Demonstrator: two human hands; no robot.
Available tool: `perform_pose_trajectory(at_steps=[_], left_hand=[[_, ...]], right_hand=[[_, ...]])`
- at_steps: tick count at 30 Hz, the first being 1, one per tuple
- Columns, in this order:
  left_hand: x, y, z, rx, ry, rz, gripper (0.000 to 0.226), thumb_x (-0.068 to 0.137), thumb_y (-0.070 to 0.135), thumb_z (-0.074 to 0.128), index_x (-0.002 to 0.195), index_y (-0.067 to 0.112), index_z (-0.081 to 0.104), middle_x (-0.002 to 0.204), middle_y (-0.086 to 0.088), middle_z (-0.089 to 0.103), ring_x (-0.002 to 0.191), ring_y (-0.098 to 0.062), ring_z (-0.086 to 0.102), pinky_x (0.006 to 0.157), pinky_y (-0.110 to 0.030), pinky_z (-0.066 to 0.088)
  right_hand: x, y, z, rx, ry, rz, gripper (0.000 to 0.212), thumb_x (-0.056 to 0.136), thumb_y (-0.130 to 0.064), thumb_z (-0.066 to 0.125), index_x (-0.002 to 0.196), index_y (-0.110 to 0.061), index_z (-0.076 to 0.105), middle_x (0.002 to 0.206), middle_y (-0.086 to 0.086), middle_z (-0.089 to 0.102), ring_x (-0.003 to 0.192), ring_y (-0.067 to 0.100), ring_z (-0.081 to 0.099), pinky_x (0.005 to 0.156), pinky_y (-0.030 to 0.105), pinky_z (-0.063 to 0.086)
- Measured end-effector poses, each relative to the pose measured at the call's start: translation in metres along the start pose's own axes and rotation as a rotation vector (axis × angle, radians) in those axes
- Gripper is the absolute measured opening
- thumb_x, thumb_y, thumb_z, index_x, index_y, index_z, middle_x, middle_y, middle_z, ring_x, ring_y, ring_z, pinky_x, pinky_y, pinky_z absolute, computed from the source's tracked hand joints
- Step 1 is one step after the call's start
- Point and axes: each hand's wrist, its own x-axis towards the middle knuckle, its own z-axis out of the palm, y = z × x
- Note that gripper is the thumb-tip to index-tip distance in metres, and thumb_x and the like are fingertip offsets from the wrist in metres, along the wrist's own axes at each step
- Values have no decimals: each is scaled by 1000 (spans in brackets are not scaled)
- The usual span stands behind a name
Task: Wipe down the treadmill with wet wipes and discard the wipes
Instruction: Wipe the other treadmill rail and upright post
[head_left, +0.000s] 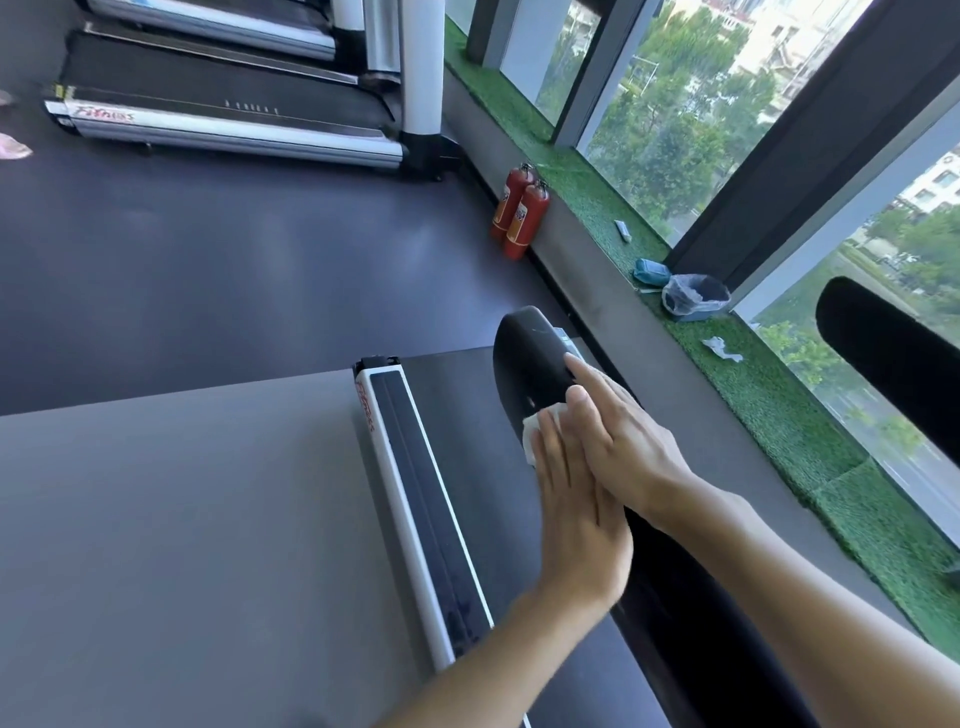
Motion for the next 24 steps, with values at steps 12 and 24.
perform_pose_trajectory(at_steps=[12,24], left_hand=[[8,0,-8,-215,-132,-398,56,109,31,18,150,34,-20,153,26,-33,138,10,-31,121,-30,-13],[50,-27,-11,-321,-86,-580,59,107,42,19,153,35,-17,156,26,-24,139,14,-22,122,-29,-7]], right_hand=[[33,4,2,109,3,25,53,105,-51,21,155,-37,27,158,-23,29,145,1,28,120,37,25],[38,12,7,168,20,9,74,85,-74,12,150,-45,32,153,-34,30,141,-6,30,119,42,27]])
